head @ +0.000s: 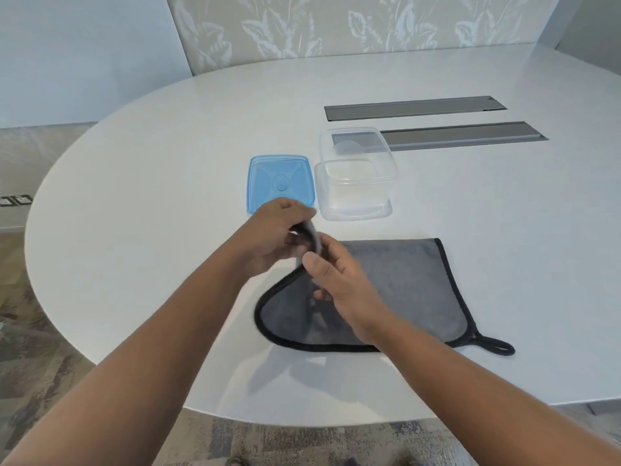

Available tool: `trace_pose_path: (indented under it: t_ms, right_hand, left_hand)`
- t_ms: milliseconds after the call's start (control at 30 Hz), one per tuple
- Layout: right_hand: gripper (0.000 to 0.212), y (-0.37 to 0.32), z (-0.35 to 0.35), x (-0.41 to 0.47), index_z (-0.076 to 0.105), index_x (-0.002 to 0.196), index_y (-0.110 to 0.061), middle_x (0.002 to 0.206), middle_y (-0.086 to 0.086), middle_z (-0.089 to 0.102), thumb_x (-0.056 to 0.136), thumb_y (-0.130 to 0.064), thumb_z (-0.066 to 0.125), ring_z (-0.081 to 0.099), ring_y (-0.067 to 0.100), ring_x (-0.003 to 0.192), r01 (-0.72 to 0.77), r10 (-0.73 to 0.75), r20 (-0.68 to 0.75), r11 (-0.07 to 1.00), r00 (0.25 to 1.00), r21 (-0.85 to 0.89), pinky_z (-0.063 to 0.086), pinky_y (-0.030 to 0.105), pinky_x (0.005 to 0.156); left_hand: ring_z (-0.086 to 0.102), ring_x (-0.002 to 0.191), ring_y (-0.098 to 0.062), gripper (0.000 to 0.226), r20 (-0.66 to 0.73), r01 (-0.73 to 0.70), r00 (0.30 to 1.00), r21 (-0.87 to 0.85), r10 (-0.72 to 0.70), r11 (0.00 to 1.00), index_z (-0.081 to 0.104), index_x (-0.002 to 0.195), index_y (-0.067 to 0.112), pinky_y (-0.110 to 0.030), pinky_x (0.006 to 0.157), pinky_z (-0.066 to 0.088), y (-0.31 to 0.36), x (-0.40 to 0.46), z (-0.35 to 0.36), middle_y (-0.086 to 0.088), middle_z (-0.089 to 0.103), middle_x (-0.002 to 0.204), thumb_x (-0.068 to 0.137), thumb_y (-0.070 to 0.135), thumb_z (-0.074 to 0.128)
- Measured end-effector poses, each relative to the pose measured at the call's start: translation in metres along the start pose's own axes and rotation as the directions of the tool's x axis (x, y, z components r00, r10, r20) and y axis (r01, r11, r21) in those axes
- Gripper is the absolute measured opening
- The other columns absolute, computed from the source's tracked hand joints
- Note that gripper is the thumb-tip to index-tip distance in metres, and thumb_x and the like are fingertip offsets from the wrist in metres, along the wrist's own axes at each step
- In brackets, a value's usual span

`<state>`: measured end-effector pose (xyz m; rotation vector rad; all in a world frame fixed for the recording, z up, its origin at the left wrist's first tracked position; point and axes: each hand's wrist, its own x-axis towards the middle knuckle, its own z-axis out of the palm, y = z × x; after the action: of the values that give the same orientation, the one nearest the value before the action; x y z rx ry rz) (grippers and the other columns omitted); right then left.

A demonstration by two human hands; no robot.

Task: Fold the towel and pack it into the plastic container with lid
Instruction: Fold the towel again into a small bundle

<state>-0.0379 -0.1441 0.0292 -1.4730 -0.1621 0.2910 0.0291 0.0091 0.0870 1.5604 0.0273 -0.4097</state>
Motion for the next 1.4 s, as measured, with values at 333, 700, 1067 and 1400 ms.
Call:
trace_pose_path:
  t_ms: [333,700,1067,1400]
  right_hand:
    - [0.05,-0.036,-0.087,-0.003,0.067,0.118,-0.004,0.082,0.013,0.066,0.075,0.015,0.05,0.065,0.019,0.059,-0.242,0.245,0.019,0.938,0.969,0.249,0.055,0.029,0.052]
    - [0.06,-0.024,-0.172,-0.011,0.079,0.109,-0.014,0.104,0.016,0.077,0.059,0.009,0.054,0.076,0.031,0.087,-0.255,0.277,-0.045,0.927,0.96,0.274,0.061,0.036,0.063]
    - [0.069,-0.013,-0.197,-0.015,0.072,0.123,-0.028,0.115,0.016,0.076,0.078,0.016,0.043,0.075,0.033,0.087,-0.407,0.405,-0.205,0.913,0.891,0.03,0.059,0.036,0.06]
    - [0.07,-0.015,-0.196,-0.013,0.048,0.144,-0.038,0.121,0.009,0.069,0.088,0.003,0.054,0.076,0.028,0.09,-0.481,0.41,-0.272,0.823,0.871,-0.301,0.059,0.033,0.064]
  left_hand:
    - [0.063,0.1,0.003,0.025,-0.125,-0.282,0.946,0.139,0.299,0.949,0.066,0.115,0.03,-0.013,0.083,0.046,-0.029,0.036,0.028,0.017,0.068,0.11,0.096,0.045,0.063]
    - [0.043,0.069,-0.012,0.043,0.247,-0.312,0.948,0.588,0.202,0.746,0.049,0.076,0.018,-0.035,0.071,0.036,-0.051,0.073,0.032,0.01,0.047,0.07,0.104,0.05,0.049]
    - [0.054,0.061,-0.011,0.043,0.294,-0.415,0.879,0.858,0.375,0.301,0.04,0.071,0.03,-0.021,0.068,0.027,-0.061,0.085,0.049,0.009,0.053,0.057,0.105,0.058,0.037]
    - [0.056,0.083,-0.016,0.046,0.29,-0.353,0.882,0.929,0.372,0.113,0.055,0.108,0.029,-0.042,0.089,0.031,-0.061,0.076,0.05,0.011,0.06,0.081,0.096,0.071,0.038]
